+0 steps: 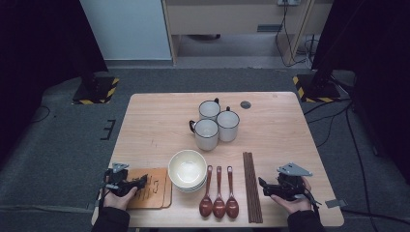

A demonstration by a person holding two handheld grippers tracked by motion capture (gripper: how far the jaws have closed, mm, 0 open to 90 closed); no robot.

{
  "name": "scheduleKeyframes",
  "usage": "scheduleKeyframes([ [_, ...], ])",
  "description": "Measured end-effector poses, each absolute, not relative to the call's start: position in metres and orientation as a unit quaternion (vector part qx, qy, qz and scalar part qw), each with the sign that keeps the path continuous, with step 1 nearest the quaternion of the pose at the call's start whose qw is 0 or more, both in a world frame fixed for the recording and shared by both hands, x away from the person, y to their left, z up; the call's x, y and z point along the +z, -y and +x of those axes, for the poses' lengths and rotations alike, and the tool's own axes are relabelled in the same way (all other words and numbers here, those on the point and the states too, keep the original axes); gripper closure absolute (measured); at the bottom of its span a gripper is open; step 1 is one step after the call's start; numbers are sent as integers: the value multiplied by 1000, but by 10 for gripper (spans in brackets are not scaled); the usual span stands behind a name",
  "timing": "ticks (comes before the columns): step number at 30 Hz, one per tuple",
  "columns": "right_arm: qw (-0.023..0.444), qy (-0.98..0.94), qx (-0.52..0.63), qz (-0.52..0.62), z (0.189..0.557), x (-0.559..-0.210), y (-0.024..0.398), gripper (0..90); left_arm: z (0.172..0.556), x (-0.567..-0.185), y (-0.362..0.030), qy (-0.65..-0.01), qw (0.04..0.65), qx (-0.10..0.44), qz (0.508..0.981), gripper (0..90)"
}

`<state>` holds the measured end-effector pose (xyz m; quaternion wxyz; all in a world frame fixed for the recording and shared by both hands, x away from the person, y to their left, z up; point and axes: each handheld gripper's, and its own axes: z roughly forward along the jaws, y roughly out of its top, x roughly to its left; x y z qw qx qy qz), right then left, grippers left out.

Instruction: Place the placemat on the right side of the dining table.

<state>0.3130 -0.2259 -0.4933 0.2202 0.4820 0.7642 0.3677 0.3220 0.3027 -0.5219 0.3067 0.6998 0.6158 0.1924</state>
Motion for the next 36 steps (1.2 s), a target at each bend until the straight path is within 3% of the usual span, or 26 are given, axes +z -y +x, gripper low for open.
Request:
scheduleKeyframes([
  [14, 208, -760, 391, 476, 310, -489, 221, 123, 320, -515, -306, -602, 323, 210, 699, 132],
  [27, 201, -758, 408, 468, 302, -480, 208, 139, 293, -502, -321, -592, 331, 226, 699, 286],
  [36, 199, -767, 414, 448, 295, -481, 192, 130, 280, -503, -337, -603, 321, 228, 694, 342],
])
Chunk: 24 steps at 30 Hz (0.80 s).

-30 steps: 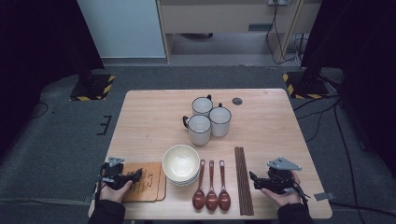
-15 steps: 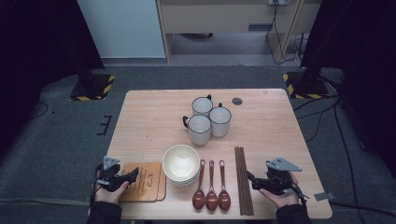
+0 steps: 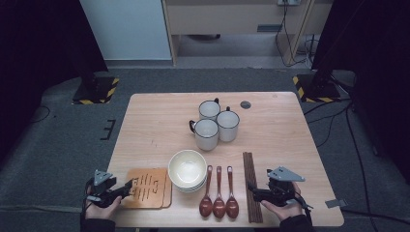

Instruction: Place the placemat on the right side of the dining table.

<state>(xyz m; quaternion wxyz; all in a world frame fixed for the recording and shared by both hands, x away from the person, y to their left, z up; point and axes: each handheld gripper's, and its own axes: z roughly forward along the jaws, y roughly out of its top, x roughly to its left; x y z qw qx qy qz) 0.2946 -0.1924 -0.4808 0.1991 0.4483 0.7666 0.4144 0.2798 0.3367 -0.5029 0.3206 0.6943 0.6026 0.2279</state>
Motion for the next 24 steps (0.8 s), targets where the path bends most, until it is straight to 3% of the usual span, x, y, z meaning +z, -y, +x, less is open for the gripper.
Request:
scheduleKeyframes([
  [9, 186, -770, 423, 440, 290, -482, 181, 124, 276, -508, -345, -605, 302, 223, 702, 423],
  [24, 176, -785, 422, 419, 282, -482, 164, 124, 278, -512, -347, -606, 284, 228, 707, 430],
])
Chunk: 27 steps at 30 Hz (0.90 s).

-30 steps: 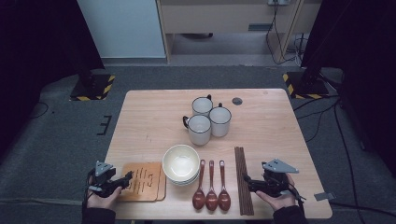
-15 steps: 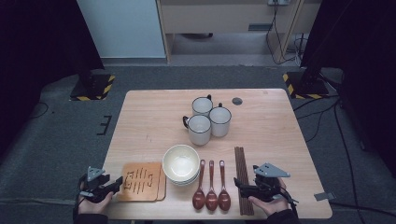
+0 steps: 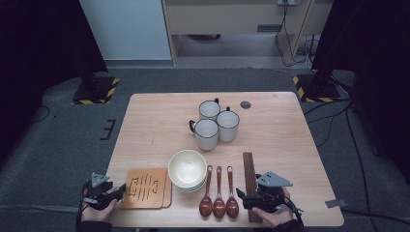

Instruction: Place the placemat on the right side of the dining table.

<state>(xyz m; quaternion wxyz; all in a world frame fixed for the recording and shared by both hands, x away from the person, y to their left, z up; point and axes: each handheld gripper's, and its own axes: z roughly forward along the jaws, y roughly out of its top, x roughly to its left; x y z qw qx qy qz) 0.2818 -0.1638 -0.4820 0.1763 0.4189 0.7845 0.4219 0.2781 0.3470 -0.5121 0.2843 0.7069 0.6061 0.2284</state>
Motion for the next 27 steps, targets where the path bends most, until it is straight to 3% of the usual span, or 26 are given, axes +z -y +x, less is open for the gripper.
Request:
scheduleKeyframes([
  [27, 144, -809, 427, 378, 262, -486, 112, 108, 280, -517, -347, -595, 262, 243, 720, 396],
])
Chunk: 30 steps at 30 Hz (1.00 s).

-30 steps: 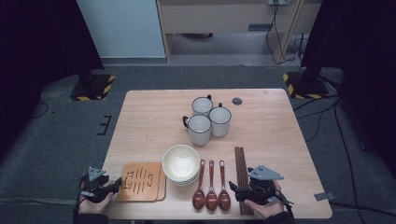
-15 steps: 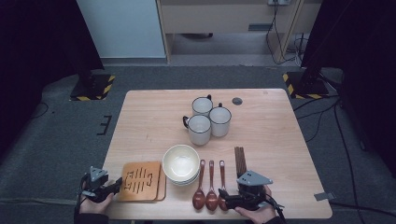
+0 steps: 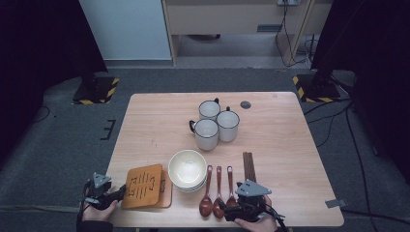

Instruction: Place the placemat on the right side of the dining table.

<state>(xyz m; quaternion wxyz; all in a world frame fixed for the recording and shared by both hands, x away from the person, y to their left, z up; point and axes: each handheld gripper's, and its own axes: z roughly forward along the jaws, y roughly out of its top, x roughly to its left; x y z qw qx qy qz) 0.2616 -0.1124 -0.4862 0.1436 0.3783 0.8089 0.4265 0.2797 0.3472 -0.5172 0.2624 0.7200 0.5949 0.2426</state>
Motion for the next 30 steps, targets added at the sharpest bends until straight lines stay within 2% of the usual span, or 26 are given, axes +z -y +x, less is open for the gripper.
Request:
scheduleKeyframes([
  [30, 137, -811, 434, 368, 248, -497, 56, 120, 279, -518, -348, -597, 266, 241, 717, 396],
])
